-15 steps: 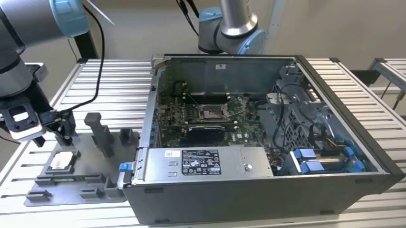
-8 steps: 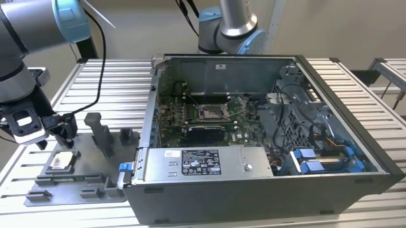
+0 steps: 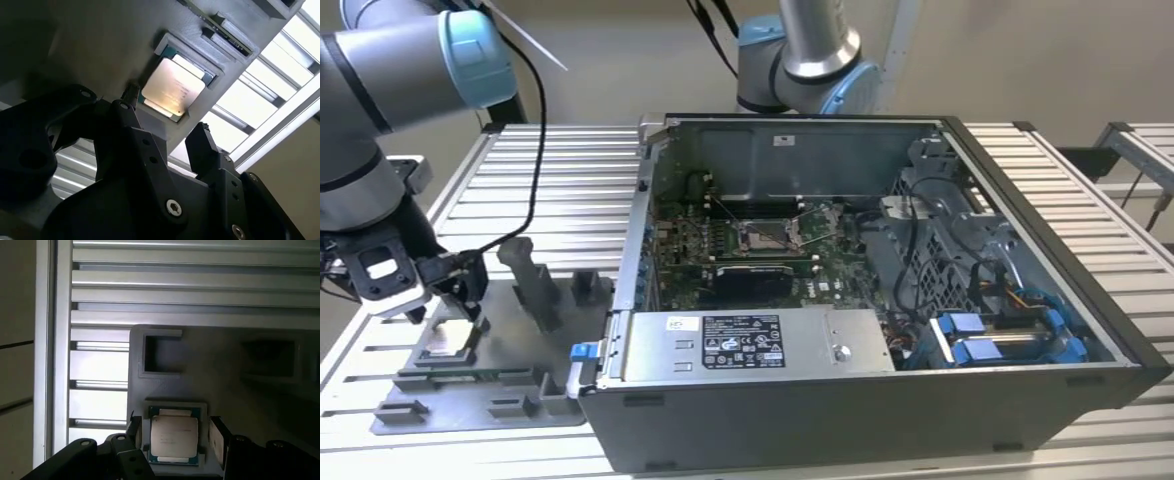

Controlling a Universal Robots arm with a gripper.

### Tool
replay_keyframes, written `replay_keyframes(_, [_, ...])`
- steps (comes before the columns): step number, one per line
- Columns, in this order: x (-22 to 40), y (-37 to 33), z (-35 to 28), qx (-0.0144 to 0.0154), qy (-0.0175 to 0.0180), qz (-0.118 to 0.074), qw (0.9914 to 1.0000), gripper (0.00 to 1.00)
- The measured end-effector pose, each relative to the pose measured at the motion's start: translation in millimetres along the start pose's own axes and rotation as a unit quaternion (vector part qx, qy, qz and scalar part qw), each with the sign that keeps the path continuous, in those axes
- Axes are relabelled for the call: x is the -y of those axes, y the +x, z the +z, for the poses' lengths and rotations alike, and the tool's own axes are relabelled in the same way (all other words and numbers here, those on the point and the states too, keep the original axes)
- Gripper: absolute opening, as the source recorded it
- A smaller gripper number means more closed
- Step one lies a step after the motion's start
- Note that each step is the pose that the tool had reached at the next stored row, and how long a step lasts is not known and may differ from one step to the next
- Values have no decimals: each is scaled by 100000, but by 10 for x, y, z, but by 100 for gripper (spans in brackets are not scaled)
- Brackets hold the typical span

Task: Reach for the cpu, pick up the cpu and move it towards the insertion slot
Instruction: 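Pick up the cpu and move it towards the insertion slot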

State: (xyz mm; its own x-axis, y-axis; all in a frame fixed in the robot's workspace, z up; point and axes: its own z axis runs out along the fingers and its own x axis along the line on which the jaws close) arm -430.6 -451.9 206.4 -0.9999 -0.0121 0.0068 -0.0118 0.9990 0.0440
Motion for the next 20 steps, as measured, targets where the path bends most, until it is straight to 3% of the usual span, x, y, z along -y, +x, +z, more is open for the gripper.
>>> replay_keyframes(6, [28, 1, 98, 130, 14, -2, 100000, 100])
replay_keyframes(14, [114, 4, 151, 154, 7, -5, 100000, 100])
replay_keyframes(20, [128, 9, 202, 172, 22, -5, 100000, 100])
